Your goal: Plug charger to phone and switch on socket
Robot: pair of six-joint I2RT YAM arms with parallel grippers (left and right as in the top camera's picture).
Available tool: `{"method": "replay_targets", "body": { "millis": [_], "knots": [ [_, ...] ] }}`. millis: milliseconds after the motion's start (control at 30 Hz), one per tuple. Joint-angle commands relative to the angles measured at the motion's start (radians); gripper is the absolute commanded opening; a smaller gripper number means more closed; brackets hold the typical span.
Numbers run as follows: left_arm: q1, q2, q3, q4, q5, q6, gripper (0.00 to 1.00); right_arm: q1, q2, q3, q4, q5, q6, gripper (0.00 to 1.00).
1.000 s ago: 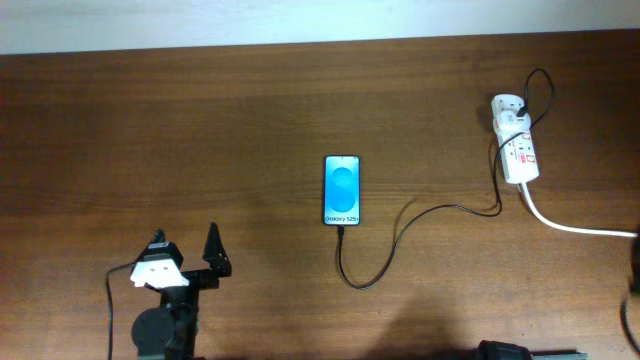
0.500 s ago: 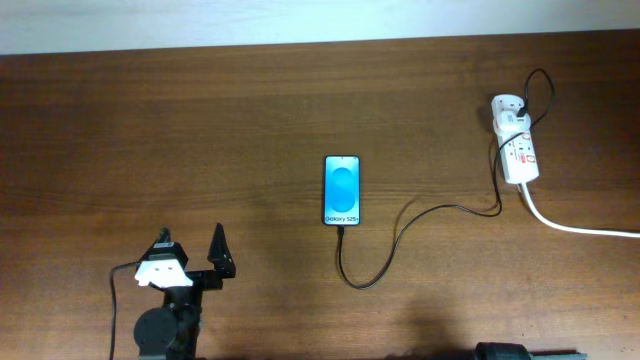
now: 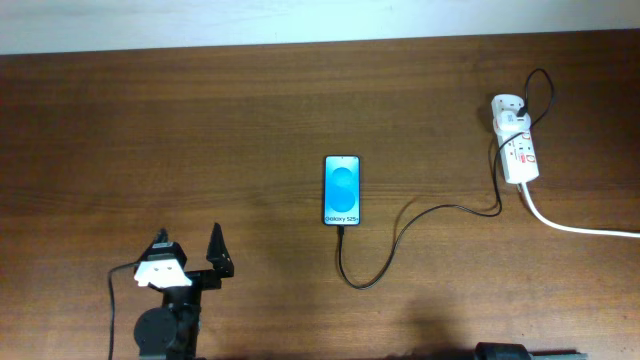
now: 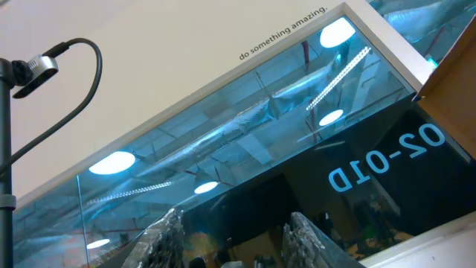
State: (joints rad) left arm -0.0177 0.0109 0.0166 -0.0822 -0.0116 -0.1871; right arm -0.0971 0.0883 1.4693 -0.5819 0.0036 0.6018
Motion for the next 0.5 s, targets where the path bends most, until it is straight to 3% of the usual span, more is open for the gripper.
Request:
{"method": "replay_targets", "body": {
  "millis": [0, 100, 133, 167, 233, 300, 400, 467],
  "knots": [
    [-0.004, -0.001, -0.008, 0.001, -0.026, 0.146, 0.99, 0.005, -0.001, 0.000, -0.001, 0.010, -0.003, 0.47],
    [-0.004, 0.001, -0.008, 0.001, -0.026, 0.219, 0.99, 0.005, -0.001, -0.008, 0.003, 0.009, -0.003, 0.48],
    [-0.004, 0.001, -0.008, 0.001, -0.029, 0.218, 0.99, 0.005, -0.001, -0.015, 0.011, 0.010, -0.003, 0.52],
    [-0.004, 0.001, -0.008, 0.001, -0.029, 0.218, 0.99, 0.005, -0.001, -0.032, 0.040, 0.010, -0.003, 0.72],
    [-0.004, 0.001, -0.008, 0.001, -0.029, 0.219, 0.99, 0.005, -0.001, -0.066, 0.058, 0.010, -0.003, 0.99],
    [-0.004, 0.001, -0.008, 0.002, -0.029, 0.219, 1.00, 0.005, -0.001, -0.125, 0.014, 0.010, -0.004, 0.99],
    [-0.004, 0.001, -0.008, 0.002, -0.029, 0.219, 0.99, 0.005, -0.001, -0.216, -0.254, 0.009, -0.003, 0.99],
    [-0.004, 0.001, -0.008, 0.002, -0.029, 0.219, 0.99, 0.005, -0.001, -0.279, -0.316, 0.009, -0.003, 0.99]
  ]
}}
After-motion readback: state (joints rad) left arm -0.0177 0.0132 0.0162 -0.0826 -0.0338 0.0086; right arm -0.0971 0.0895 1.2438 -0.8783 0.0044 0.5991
